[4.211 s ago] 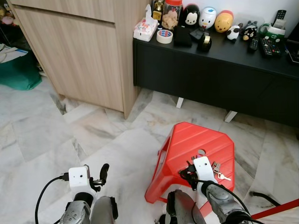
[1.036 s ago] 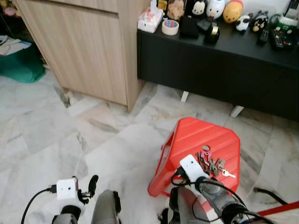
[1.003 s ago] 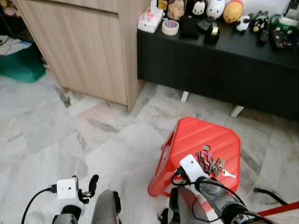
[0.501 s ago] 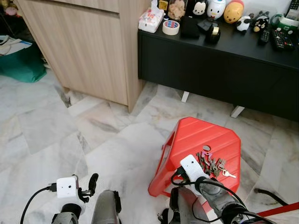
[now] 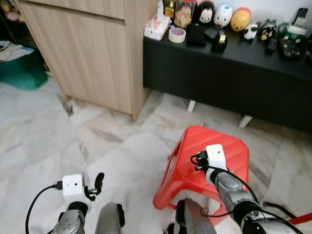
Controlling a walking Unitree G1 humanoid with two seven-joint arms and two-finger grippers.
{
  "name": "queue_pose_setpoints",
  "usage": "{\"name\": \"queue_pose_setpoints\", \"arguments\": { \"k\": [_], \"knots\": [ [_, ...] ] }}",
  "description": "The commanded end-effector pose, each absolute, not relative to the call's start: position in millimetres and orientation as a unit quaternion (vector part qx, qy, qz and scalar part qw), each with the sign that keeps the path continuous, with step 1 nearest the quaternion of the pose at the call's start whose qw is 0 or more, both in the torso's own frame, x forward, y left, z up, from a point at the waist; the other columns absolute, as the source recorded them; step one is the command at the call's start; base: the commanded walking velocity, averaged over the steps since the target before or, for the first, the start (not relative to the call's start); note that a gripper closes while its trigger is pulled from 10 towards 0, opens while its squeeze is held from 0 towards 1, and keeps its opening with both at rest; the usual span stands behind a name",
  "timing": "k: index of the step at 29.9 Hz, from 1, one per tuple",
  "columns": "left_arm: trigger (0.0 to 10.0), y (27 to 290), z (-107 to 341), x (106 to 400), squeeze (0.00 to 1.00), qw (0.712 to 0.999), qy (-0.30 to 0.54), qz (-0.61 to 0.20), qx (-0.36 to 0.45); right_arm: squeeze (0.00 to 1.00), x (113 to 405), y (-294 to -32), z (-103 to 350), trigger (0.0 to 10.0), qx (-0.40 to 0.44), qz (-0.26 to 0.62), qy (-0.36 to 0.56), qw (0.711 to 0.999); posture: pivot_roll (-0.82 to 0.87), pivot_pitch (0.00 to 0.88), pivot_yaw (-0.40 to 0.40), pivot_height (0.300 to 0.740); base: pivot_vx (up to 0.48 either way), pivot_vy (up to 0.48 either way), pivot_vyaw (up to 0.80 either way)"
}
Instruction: Hang keys on a hook
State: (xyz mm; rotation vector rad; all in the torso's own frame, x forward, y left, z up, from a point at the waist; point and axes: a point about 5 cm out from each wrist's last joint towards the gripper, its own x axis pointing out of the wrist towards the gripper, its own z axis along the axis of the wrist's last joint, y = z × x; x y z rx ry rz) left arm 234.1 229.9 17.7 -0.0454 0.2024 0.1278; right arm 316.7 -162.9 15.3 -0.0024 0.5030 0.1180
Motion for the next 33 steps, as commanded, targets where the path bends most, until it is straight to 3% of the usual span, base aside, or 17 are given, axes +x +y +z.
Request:
{"name": "queue_pose_setpoints", "arguments": {
  "k": [1,10,11,12,24,33],
  "knots": [
    [10.0,233.7,11.9,231.5,0.00,0.991,0.115,0.071,-0.018,0.00,317.2,-164.1,17.0,0.0,0.020,0.047,0.236,0.970,0.18,0.004,-0.099,0.597,0.000,0.000,0.00],
    [10.0,236.1,10.3,246.5,0.00,0.991,0.119,0.067,-0.009,0.00,322.7,-171.0,29.4,0.0,0.078,0.014,0.172,0.982,0.12,0.000,-0.089,0.597,0.000,0.000,0.00],
    [10.0,237.1,12.9,252.2,0.00,0.991,0.115,0.067,-0.008,0.00,323.5,-173.8,31.6,4.1,0.108,0.000,0.161,0.981,0.12,0.000,-0.093,0.597,0.000,0.000,0.00],
    [10.0,237.4,15.5,255.4,0.00,0.992,0.109,0.065,-0.007,0.00,323.4,-174.9,32.8,10.0,0.122,-0.003,0.152,0.981,0.12,0.000,-0.094,0.597,0.000,0.000,0.00],
    [10.0,239.9,37.2,269.2,0.00,0.998,0.056,0.035,0.014,0.00,314.8,-192.7,36.5,10.0,0.166,-0.023,0.113,0.979,0.09,0.000,-0.046,0.597,0.000,0.000,0.00],
    [10.0,233.1,57.4,278.8,0.00,1.000,0.010,0.017,0.017,0.00,317.7,-188.5,55.6,10.0,0.167,0.000,0.075,0.983,0.09,0.000,-0.048,0.611,0.000,0.000,0.00]
  ]
}}
